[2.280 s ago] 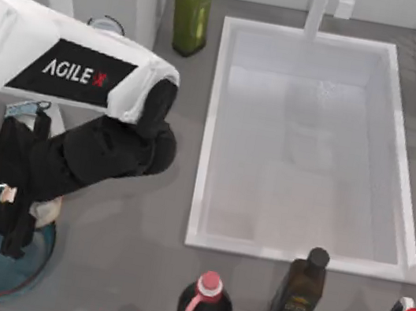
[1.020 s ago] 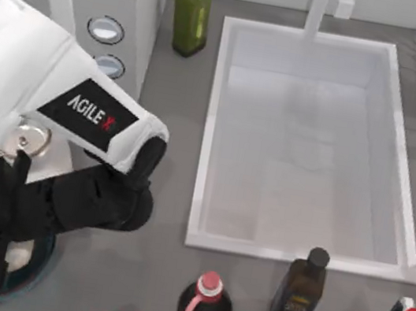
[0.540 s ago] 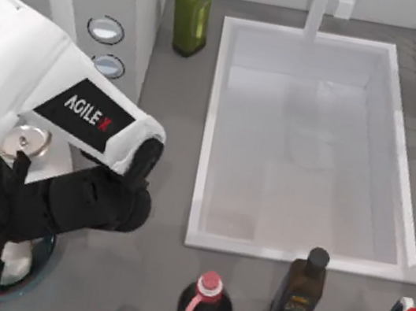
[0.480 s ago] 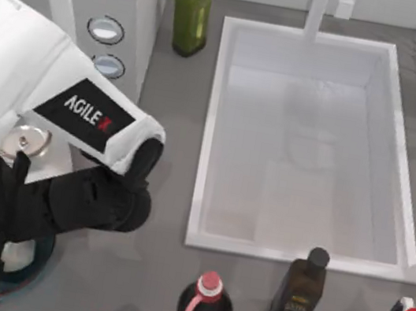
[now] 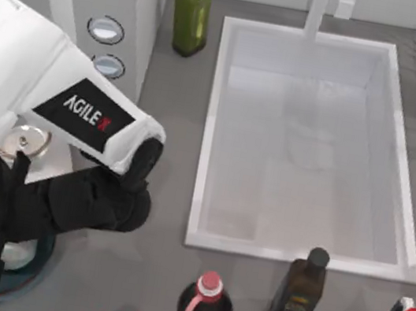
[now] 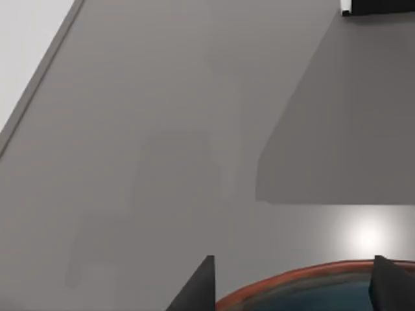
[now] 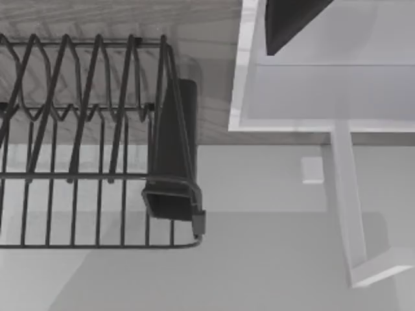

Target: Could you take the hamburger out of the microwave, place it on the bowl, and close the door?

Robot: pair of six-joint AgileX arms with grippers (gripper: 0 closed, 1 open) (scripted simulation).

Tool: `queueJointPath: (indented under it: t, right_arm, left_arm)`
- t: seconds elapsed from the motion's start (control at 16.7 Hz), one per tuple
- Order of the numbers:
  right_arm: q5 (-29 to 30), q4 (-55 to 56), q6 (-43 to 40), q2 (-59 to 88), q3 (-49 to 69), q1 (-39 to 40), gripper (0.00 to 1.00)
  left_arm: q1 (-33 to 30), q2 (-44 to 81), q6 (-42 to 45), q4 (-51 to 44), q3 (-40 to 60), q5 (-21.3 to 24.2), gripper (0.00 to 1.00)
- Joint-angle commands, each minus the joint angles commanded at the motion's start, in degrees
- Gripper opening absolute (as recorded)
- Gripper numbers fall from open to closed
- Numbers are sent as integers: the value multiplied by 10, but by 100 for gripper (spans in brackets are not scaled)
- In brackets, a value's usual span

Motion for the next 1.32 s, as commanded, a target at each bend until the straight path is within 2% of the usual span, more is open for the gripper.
queueJointPath:
  t: [0.24, 0.3, 0.96, 1.14, 1.32]
  right_arm:
    - [0, 0, 0, 0, 0, 0, 100]
    - [0, 0, 0, 0, 0, 0, 100]
    - [0, 0, 0, 0, 0, 0, 100]
    - [0, 0, 0, 0, 0, 0, 100]
    - [0, 0, 0, 0, 0, 0, 100]
  left_arm:
    - [0, 0, 0, 0, 0, 0, 98]
    - [0, 0, 0, 0, 0, 0, 100]
    - [-17, -39, 12, -16, 0, 12, 100]
    - [-13, -105, 60, 26, -28, 41, 100]
    - [-1, -220, 147, 104, -81, 91, 100]
